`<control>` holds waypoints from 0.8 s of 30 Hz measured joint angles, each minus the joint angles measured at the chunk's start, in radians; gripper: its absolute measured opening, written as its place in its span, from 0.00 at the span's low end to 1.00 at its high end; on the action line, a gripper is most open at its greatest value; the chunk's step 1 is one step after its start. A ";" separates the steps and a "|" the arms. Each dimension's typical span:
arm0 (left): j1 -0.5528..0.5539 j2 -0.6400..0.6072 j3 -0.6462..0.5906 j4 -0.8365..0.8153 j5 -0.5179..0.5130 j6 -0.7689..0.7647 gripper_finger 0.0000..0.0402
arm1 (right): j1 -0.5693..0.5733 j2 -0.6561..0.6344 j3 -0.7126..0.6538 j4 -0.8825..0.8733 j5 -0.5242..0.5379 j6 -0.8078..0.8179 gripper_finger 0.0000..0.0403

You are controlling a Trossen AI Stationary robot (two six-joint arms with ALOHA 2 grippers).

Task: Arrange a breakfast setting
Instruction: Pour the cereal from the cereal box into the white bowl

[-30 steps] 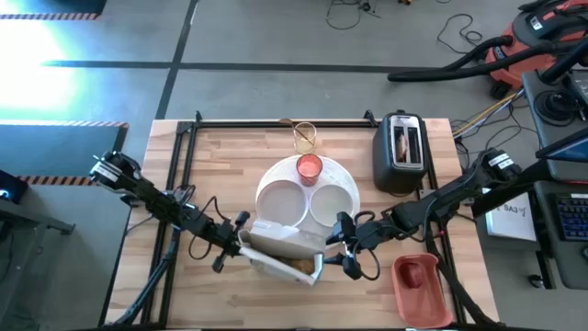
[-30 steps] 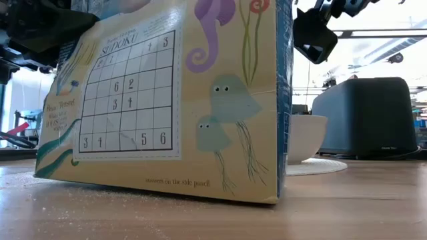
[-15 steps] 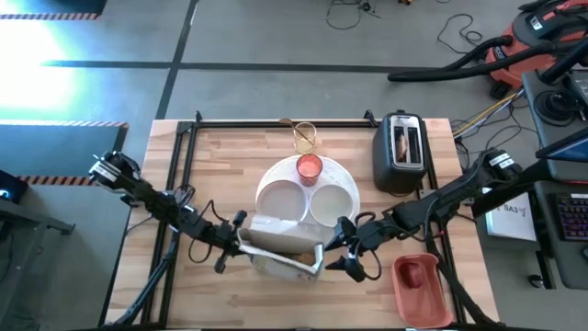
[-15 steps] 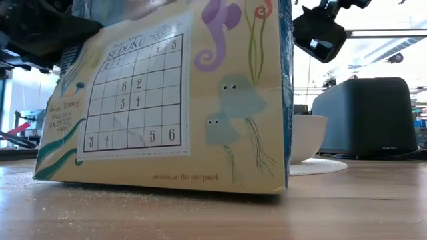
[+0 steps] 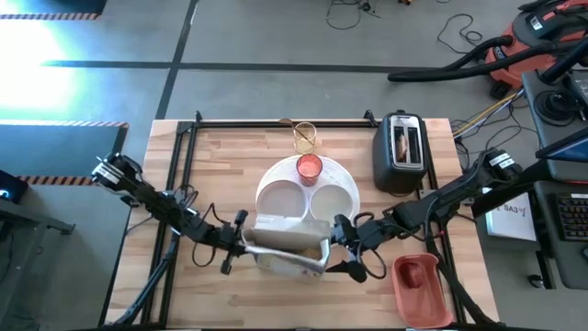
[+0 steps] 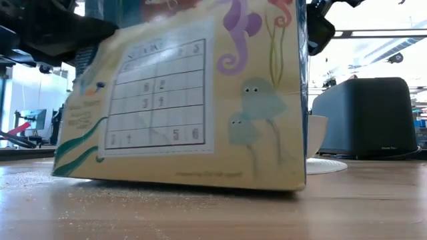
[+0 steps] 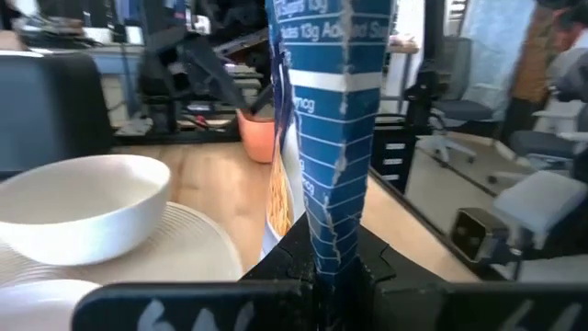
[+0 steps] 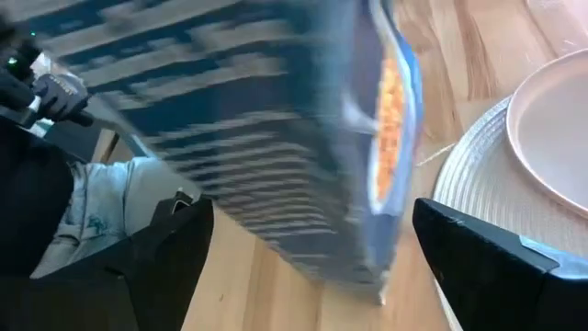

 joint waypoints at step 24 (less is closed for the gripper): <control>-0.002 0.131 0.120 0.043 -0.050 0.075 0.00 | 0.018 -0.002 0.000 0.013 -0.041 -0.003 0.90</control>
